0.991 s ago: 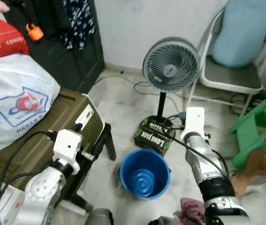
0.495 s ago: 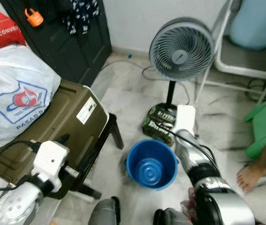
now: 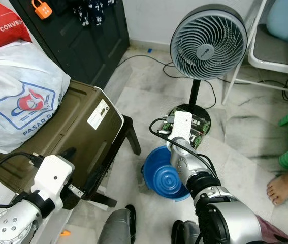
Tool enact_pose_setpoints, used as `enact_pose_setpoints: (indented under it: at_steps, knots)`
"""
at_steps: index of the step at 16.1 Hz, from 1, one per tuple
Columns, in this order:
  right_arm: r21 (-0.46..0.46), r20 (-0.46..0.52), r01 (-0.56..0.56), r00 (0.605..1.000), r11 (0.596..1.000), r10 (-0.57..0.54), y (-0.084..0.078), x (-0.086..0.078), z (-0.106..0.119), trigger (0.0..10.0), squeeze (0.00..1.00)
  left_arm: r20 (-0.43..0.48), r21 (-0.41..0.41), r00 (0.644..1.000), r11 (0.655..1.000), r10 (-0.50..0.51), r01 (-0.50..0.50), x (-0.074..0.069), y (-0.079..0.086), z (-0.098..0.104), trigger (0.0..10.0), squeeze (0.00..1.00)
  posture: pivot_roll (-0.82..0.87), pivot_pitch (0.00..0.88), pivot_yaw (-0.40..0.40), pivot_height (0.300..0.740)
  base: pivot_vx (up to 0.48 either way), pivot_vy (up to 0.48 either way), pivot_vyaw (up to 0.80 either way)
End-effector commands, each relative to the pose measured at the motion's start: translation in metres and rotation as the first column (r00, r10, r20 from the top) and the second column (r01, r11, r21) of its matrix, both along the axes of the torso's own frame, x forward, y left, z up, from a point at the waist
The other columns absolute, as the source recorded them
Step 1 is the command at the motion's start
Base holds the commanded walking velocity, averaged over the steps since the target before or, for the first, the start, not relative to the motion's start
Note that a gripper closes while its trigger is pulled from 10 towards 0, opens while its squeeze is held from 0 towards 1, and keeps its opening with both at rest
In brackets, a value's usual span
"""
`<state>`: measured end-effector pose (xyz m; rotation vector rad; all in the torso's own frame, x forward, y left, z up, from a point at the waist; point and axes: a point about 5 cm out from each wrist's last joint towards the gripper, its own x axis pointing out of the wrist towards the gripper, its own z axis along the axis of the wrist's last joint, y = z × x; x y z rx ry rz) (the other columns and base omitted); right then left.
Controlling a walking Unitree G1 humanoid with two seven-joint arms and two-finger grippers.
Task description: Clean up the room
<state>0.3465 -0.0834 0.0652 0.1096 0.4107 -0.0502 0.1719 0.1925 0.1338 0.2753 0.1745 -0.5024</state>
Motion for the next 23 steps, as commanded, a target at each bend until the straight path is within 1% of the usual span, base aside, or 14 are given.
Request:
enact_pose_setpoints:
  at_steps: [1,4,5,6,8,11,13,14,16,17,18,20,21,23]
  knots:
    - [0.010,-0.013,0.005,1.000,1.000,-0.005,0.004,-0.002,-0.004,10.0,1.00,-0.010,0.019,1.000,1.000,-0.002,0.002,-0.002,0.002,0.002,10.0,0.00,0.36,0.246,0.129,0.740,0.000,0.000,0.00]
    - [0.013,-0.007,0.017,1.000,1.000,-0.017,-0.001,-0.001,-0.004,10.0,1.00,-0.009,0.016,1.000,1.000,-0.002,0.002,-0.001,0.000,0.001,10.0,0.00,0.35,0.246,0.125,0.740,0.000,0.000,0.00]
    - [0.018,0.012,0.028,1.000,0.999,-0.028,-0.004,0.001,-0.001,10.0,1.00,-0.008,0.014,1.000,1.000,0.001,-0.001,-0.001,-0.001,0.001,10.0,0.00,0.35,0.245,0.123,0.740,0.000,0.000,0.00]
    - [0.022,0.068,0.032,0.997,0.999,-0.034,-0.005,0.004,0.008,10.0,1.00,-0.005,0.010,1.000,1.000,0.011,-0.011,0.000,-0.002,0.000,10.0,0.00,0.35,0.243,0.120,0.740,0.000,0.000,0.00]
    - [0.044,0.107,0.014,0.994,0.999,-0.018,-0.002,0.006,0.015,10.0,1.00,0.003,0.007,1.000,1.000,0.027,-0.027,0.001,-0.003,0.000,10.0,0.00,0.34,0.237,0.113,0.740,0.000,0.000,0.00]
    - [0.056,0.157,-0.059,0.986,0.997,0.049,-0.002,0.001,0.022,10.0,1.00,0.050,-0.027,0.997,0.998,0.057,-0.056,0.015,-0.007,0.000,10.0,0.00,0.28,0.202,0.085,0.740,0.000,0.000,0.00]
    - [0.041,0.146,-0.094,0.986,0.995,0.087,-0.008,-0.009,0.021,10.0,1.00,0.088,-0.058,0.993,0.995,0.080,-0.075,0.030,-0.012,0.000,10.0,0.00,0.23,0.171,0.068,0.740,0.000,0.000,0.00]
    - [0.032,0.142,-0.130,0.982,0.991,0.125,-0.016,-0.023,0.021,10.0,1.00,0.114,-0.086,0.989,0.992,0.099,-0.089,0.040,-0.014,0.000,10.0,0.00,0.19,0.149,0.059,0.740,0.000,0.000,0.00]
    - [-0.001,0.136,-0.165,0.977,0.986,0.164,-0.029,-0.046,0.023,10.0,1.00,0.135,-0.109,0.984,0.989,0.113,-0.098,0.051,-0.016,-0.001,10.0,0.00,0.13,0.119,0.059,0.740,0.000,0.000,0.00]
    - [-0.013,0.139,-0.186,0.973,0.982,0.186,-0.041,-0.065,0.025,10.0,1.00,0.152,-0.126,0.983,0.988,0.106,-0.087,0.058,-0.021,0.000,10.0,0.00,0.10,0.096,0.057,0.740,0.000,0.000,0.00]
    - [0.011,0.171,-0.205,0.965,0.979,0.200,-0.048,-0.079,0.027,10.0,1.00,0.168,-0.147,0.980,0.986,0.103,-0.079,0.064,-0.025,0.003,10.0,0.00,0.08,0.073,0.054,0.740,0.000,0.000,0.00]
    - [0.000,0.192,-0.200,0.961,0.980,0.197,-0.054,-0.094,0.026,10.0,1.00,0.191,-0.166,0.975,0.983,0.115,-0.083,0.070,-0.027,0.006,10.0,0.00,0.05,0.045,0.052,0.740,0.000,0.000,0.00]
    - [-0.018,0.232,-0.184,0.955,0.983,0.183,-0.061,-0.107,0.031,10.0,1.00,0.193,-0.209,0.969,0.971,0.156,-0.115,0.077,-0.028,0.006,10.0,0.00,0.02,0.015,0.052,0.740,0.000,0.000,0.00]
    - [-0.038,0.273,-0.146,0.950,0.989,0.151,-0.070,-0.112,0.039,10.0,1.00,0.170,-0.247,0.965,0.957,0.198,-0.153,0.079,-0.028,-0.002,10.0,0.00,0.00,0.000,0.055,0.740,0.000,0.000,0.00]
